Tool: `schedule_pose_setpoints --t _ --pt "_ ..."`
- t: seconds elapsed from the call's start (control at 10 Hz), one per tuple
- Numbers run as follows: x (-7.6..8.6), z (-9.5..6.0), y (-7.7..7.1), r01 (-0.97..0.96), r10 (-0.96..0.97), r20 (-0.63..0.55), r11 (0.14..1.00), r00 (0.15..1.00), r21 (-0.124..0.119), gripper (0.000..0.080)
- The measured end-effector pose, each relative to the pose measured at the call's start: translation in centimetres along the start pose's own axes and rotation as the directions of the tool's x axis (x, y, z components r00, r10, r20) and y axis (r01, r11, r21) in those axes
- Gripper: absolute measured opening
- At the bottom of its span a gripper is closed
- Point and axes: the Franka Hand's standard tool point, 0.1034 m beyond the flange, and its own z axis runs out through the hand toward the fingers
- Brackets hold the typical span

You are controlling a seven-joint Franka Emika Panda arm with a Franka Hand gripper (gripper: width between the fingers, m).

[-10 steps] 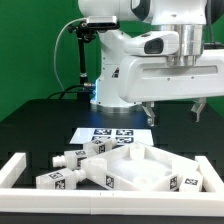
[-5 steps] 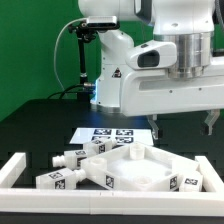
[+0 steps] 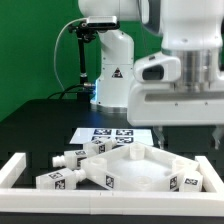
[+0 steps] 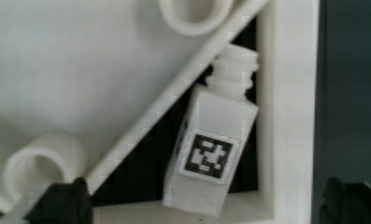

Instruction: Assemble one leg

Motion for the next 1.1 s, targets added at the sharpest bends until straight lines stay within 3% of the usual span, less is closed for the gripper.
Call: schedule_pose_setpoints --t 0.2,0.7,0.9,1.1 --pt "1.0 1.5 -0.2 -0.03 0.03 -0.009 0.999 1.0 0.031 0.065" --pt "1.0 1.5 -0.2 -0.03 0.03 -0.009 0.999 1.0 0.031 0.065" --pt "1.6 2.3 0.3 -0.069 0.069 -0.001 0.997 0.998 0.029 0.065" --pt "1.4 3.2 -0.2 -0.138 0.138 0.01 0.99 0.99 0.027 0.065"
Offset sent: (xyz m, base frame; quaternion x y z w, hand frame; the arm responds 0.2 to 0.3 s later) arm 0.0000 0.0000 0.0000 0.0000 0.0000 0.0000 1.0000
